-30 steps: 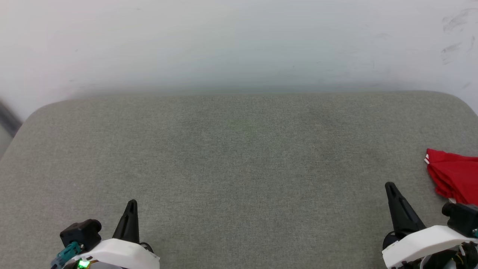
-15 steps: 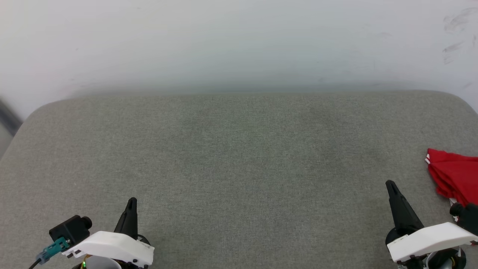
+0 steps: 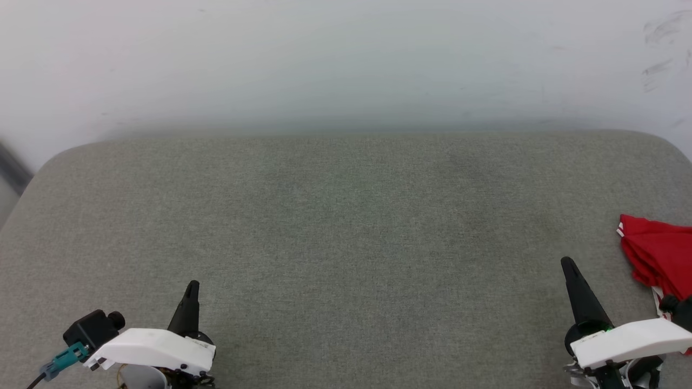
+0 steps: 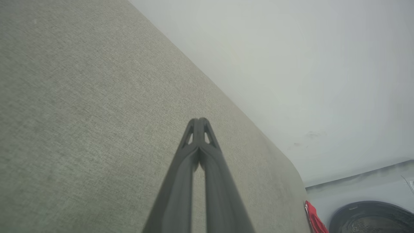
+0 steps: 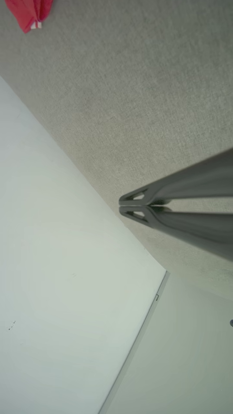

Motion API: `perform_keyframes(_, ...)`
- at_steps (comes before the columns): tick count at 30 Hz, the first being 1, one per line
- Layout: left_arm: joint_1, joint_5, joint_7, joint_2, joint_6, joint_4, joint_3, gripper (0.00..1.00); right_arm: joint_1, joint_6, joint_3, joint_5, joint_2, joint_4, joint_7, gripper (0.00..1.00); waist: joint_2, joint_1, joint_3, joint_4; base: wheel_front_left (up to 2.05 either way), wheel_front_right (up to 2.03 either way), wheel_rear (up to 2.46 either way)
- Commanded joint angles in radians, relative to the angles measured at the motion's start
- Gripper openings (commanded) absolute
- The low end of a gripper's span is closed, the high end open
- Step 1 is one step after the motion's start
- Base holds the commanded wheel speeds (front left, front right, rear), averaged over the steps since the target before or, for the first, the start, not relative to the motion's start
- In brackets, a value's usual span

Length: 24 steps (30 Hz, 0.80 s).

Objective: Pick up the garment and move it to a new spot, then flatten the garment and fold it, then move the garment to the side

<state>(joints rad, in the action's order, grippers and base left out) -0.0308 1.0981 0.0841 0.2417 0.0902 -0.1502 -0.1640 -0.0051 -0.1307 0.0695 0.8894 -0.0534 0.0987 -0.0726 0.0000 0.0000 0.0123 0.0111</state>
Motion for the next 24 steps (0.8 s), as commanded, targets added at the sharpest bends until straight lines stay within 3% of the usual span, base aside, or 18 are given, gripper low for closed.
perform_keyframes(1, -0.030, 0.019, -0.005, 0.001, -0.009, 0.005, 0.016, 0.00, -0.032, 0.000, 0.003, 0.026, -0.004, -0.005, -0.003, 0.00, 0.0000, 0.0000, 0.000, 0.000, 0.00, 0.00, 0.00)
perform_keyframes(24, -0.051, 0.208, -0.072, -0.066, -0.089, -0.031, 0.107, 0.00, -0.061, 0.000, 0.016, 0.285, -0.004, 0.050, -0.015, 0.00, 0.0000, 0.0000, -0.005, -0.003, 0.00, 0.00, 0.00)
